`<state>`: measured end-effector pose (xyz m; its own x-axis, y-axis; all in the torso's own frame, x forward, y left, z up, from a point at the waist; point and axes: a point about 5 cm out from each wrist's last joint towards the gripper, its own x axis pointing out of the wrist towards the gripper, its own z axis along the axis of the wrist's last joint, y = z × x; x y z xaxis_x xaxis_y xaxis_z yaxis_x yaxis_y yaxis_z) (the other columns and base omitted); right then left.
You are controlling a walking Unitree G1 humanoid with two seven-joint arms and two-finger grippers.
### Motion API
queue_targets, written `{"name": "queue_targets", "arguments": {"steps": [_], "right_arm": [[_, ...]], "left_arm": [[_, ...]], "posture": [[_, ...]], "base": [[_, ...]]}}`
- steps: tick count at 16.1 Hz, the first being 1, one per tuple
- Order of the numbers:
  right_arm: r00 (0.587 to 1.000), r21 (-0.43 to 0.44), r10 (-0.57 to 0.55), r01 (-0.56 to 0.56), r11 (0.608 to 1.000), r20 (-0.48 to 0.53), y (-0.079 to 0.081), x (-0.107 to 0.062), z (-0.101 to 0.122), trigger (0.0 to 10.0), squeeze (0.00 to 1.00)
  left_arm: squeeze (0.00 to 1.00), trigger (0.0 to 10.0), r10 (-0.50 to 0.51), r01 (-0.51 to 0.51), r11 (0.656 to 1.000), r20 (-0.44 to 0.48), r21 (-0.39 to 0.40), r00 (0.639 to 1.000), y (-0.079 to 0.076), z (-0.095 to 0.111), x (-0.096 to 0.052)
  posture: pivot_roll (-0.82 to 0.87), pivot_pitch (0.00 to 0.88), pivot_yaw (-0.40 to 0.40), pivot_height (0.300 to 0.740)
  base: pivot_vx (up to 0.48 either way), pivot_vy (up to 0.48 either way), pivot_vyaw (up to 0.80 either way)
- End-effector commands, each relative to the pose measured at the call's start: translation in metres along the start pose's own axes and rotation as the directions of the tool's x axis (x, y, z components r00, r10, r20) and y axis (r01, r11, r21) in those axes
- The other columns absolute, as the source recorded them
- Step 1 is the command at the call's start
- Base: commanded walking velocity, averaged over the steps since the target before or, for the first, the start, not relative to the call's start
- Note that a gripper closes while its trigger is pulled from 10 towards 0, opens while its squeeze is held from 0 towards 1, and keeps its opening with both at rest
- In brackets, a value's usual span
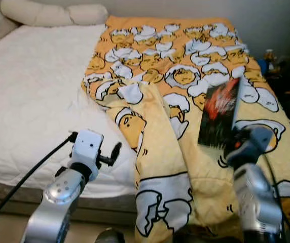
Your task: Clean up the room
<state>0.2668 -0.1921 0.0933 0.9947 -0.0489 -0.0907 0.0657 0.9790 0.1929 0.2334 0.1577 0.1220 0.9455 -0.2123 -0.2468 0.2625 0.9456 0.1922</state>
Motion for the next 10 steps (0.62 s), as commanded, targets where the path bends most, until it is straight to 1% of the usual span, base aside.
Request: {"name": "queue_targets", "arguments": {"steps": [1, 2, 3, 4, 6, 8, 9, 10], "right_arm": [[0.996, -0.038, 0.043, -0.04, 0.998, 0.082, 0.01, 0.002, 0.02, 10.0, 0.0], [0.996, -0.059, 0.044, -0.04, 0.997, 0.084, 0.014, 0.002, 0.022, 10.0, 0.0], [0.995, -0.061, 0.058, -0.053, 0.997, 0.085, 0.017, 0.004, 0.023, 10.0, 0.0], [0.997, -0.058, 0.038, -0.034, 0.998, 0.065, 0.019, 0.005, 0.022, 10.0, 0.0], [0.999, 0.026, 0.032, -0.031, 0.999, -0.011, 0.02, 0.003, 0.015, 10.0, 0.0], [1.0, 0.014, 0.023, -0.023, 1.0, -0.005, 0.021, 0.001, 0.014, 10.0, 0.0], [1.0, 0.0, 0.019, -0.019, 1.0, 0.004, 0.024, -0.001, 0.015, 10.0, 0.0], [1.0, 0.0, 0.019, -0.019, 1.0, 0.004, 0.024, -0.001, 0.015, 10.0, 0.0]], "left_arm": [[0.64, 10.0, 0.043, -0.044, 0.999, 0.029, 0.014, 0.999, 0.004, 0.005, -0.002], [0.64, 10.0, 0.068, -0.068, 0.998, 0.036, 0.006, 0.997, 0.007, 0.007, -0.001], [0.64, 10.0, 0.076, -0.076, 0.997, 0.04, 0.002, 0.996, 0.009, 0.008, 0.0], [0.64, 10.0, 0.093, -0.093, 0.996, 0.043, -0.016, 0.995, 0.01, 0.009, 0.002], [0.65, 10.0, 0.112, -0.111, 0.993, 0.041, -0.026, 0.993, 0.01, 0.008, 0.001], [0.65, 10.0, 0.126, -0.125, 0.992, 0.038, -0.027, 0.991, 0.012, 0.006, 0.001], [0.65, 10.0, 0.165, -0.165, 0.986, 0.033, -0.022, 0.986, 0.021, 0.004, 0.0], [0.65, 10.0, 0.165, -0.165, 0.986, 0.033, -0.022, 0.986, 0.021, 0.004, 0.0]], "posture": [[-0.01, 0.0, 0.022, 0.74], [0.0, 0.0, 0.021, 0.74], [0.0, 0.0, 0.02, 0.74], [0.0, 0.0, 0.015, 0.74], [0.01, 0.0, 0.005, 0.74], [0.01, 0.0, 0.005, 0.74], [0.0, 0.0, 0.003, 0.74], [0.0, 0.0, 0.003, 0.74]], "base": [[0.0, 0.0, 0.0], [0.0, 0.0, 0.0], [0.0, 0.0, 0.0], [0.0, 0.0, -0.44], [0.0, 0.377, -0.49], [0.0, 0.412, -0.49], [0.0, 0.416, 0.0], [0.0, 0.416, 0.0]]}}
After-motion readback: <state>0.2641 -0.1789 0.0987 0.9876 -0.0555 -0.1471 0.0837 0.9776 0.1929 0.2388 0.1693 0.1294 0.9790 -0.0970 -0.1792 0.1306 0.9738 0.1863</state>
